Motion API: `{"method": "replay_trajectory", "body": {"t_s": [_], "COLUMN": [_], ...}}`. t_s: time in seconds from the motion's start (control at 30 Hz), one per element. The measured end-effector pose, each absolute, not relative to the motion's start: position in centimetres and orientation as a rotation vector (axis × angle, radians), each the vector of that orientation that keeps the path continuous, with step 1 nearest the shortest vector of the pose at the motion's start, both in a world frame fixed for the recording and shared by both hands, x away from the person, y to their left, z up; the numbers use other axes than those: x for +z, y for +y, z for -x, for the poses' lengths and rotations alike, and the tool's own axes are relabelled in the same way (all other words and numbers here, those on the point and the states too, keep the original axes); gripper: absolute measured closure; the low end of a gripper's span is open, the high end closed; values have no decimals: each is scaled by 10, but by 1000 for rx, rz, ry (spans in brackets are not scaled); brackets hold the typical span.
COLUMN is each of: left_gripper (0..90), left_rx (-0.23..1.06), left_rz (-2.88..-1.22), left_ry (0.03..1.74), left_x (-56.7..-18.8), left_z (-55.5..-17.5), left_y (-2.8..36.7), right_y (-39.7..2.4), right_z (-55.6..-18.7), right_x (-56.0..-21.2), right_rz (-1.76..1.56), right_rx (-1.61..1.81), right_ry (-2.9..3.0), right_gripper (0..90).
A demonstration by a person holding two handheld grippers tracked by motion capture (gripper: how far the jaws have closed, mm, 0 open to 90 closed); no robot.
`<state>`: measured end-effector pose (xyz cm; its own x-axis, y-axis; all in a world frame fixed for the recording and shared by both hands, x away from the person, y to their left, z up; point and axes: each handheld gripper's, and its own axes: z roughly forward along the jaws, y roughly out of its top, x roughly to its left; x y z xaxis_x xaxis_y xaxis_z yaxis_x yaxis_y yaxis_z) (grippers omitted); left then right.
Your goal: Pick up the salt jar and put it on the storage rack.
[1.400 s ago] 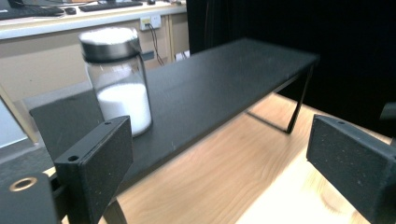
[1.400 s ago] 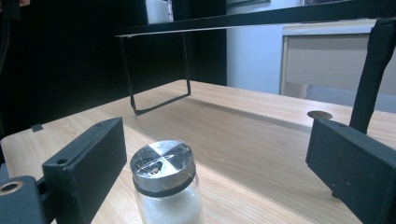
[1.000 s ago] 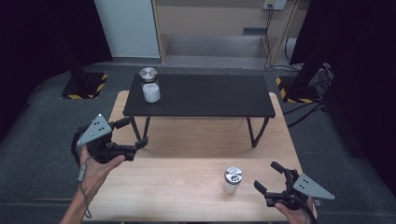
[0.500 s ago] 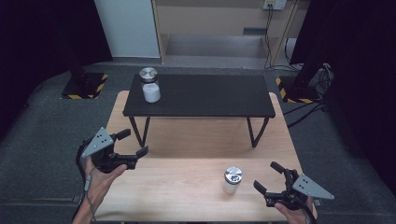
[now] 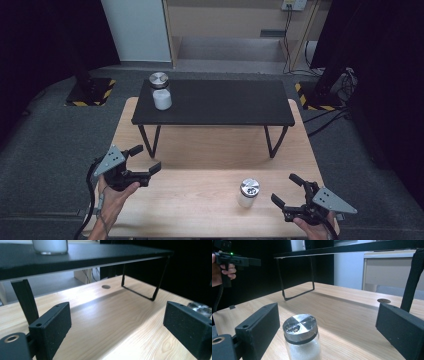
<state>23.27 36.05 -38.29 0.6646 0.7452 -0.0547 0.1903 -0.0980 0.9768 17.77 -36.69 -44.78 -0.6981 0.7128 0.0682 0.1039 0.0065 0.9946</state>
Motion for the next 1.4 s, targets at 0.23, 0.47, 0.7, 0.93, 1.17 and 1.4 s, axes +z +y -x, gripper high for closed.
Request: {"method": "replay_trajectory", "body": {"t_s": [0.23, 0.47, 0.7, 0.93, 1.17, 1.4], "left_gripper": [70, 68, 63, 61, 61, 61], "left_rx": [581, 582, 584, 573, 569, 581], "left_rz": [-1643, -1658, -1656, -1676, -1674, -1696], "left_ry": [783, 779, 771, 764, 766, 772], "left_x": [-390, -393, -398, -402, -403, -403], "left_z": [-229, -228, -228, -229, -229, -229], "left_y": [359, 355, 354, 354, 354, 354], "right_y": [-366, -366, -367, -366, -367, -367], "right_z": [-178, -179, -177, -178, -178, -179], "right_x": [-448, -448, -447, -447, -447, -447], "right_rz": [-836, -830, -824, -826, -821, -821], "right_rx": [1735, 1738, 1742, 1747, 1748, 1748], "right_ry": [1830, 1836, 1827, 1822, 1821, 1829], "right_gripper": [52, 53, 53, 52, 52, 52]}}
